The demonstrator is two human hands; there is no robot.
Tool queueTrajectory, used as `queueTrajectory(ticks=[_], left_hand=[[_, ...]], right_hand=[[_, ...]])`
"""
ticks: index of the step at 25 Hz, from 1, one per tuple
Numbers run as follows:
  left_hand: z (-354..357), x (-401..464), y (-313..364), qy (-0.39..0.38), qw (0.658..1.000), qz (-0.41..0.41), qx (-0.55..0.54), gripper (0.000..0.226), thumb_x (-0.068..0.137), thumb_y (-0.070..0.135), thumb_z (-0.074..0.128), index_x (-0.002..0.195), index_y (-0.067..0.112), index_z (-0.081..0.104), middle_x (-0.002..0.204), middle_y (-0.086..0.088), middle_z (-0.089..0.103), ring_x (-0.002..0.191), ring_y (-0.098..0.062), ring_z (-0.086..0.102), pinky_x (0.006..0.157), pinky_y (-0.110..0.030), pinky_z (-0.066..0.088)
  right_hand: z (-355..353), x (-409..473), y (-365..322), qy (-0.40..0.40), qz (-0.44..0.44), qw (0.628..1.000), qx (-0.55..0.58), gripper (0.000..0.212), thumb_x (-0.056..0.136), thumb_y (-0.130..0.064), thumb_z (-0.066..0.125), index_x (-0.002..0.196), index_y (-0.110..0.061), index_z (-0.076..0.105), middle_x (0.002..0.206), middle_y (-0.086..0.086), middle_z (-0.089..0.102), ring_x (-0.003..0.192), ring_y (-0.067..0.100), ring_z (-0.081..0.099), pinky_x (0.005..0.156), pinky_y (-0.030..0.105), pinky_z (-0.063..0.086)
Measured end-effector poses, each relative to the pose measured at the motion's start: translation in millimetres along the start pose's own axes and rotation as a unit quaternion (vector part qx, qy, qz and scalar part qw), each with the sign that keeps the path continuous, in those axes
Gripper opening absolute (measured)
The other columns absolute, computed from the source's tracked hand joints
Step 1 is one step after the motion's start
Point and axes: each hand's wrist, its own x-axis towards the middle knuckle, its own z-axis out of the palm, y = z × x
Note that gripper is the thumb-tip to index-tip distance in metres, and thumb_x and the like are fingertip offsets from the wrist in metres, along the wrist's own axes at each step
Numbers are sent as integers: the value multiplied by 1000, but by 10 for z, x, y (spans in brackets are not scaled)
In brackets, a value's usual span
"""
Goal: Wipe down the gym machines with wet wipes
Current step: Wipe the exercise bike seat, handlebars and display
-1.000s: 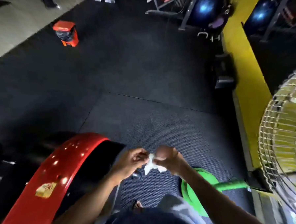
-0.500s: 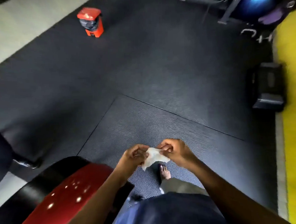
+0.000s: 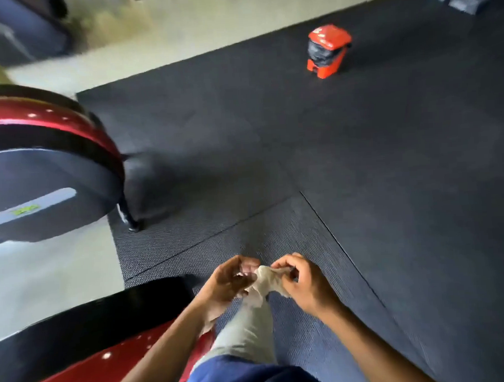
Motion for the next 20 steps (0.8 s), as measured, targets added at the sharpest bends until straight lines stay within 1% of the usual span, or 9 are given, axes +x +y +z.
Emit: queueTrajectory(ticks=[2, 4, 8, 10, 12, 14, 15, 18, 20], left_hand=[[-214, 337, 211, 28, 1000, 6, -8, 14, 100, 4, 63, 113, 4, 65, 96, -14, 66, 77, -20, 62, 64, -28, 51], [-560, 664, 502, 84, 996, -3, 1, 13, 101, -2, 59, 109, 5, 67, 92, -14, 67, 74, -16, 64, 61, -25, 54], [-1259, 1309, 1310, 135, 990, 31, 6, 19, 97, -2, 66, 110, 10, 68, 94, -6, 70, 83, -18, 65, 66, -25, 56], [-1529, 1600, 1675, 132, 990, 42, -9, 29, 93, -7, 68, 116, 11, 67, 101, -4, 69, 89, -16, 66, 71, -26, 55], [-1797, 2010, 1985, 133, 989, 67, -4, 37, 90, -10, 70, 120, 11, 67, 105, -4, 68, 92, -15, 66, 78, -32, 56], [-2080, 2460, 2241, 134, 987, 85, 3, 39, 89, -9, 72, 122, 10, 66, 106, -5, 68, 95, -18, 67, 87, -38, 57], [-2228, 2692, 2377, 137, 986, 93, 8, 40, 88, -8, 73, 123, 10, 65, 106, -6, 68, 96, -19, 67, 90, -40, 57], [-2753, 3306, 2738, 144, 984, 102, 34, 42, 86, -4, 76, 124, 10, 64, 103, -5, 67, 95, -19, 65, 90, -35, 56], [-3160, 3735, 3021, 170, 980, 93, 48, 44, 84, -2, 77, 124, 13, 65, 102, -3, 68, 93, -17, 65, 89, -34, 55]], right_hand=[[-52, 596, -156, -43, -22, 999, -7, 21, 83, -15, 72, 98, -30, 70, 99, -13, 62, 91, 2, 63, 77, 16, 50], [-67, 1305, -440, -108, -48, 993, -20, 24, 81, -22, 72, 103, -31, 68, 103, -13, 63, 94, 1, 63, 79, 17, 50], [-138, 2611, -1034, -191, -81, 977, -41, 16, 83, -29, 72, 97, -29, 64, 97, -11, 70, 88, 2, 65, 77, 25, 52], [-186, 3078, -1268, -226, -60, 972, 16, 18, 85, -24, 75, 100, -22, 65, 102, -6, 73, 92, 3, 68, 83, 26, 54], [-217, 3611, -1468, -270, -42, 954, 119, 33, 82, -38, 77, 101, -15, 64, 109, -3, 75, 99, 9, 69, 86, 31, 56], [-245, 4218, -1669, -287, -18, 943, 168, 48, 73, -59, 77, 90, -16, 64, 89, -6, 73, 81, 10, 66, 72, 28, 52], [-246, 4565, -1757, -282, -17, 946, 161, 49, 71, -63, 77, 85, -18, 65, 80, -5, 70, 75, 9, 62, 68, 27, 50], [-200, 5604, -1925, -285, -68, 950, 104, 40, 75, -59, 81, 87, -23, 67, 85, 1, 72, 80, 12, 65, 72, 35, 55], [-191, 6339, -2147, -313, -103, 940, 87, 33, 74, -48, 82, 92, -26, 66, 88, 0, 72, 81, 9, 65, 75, 33, 54]])
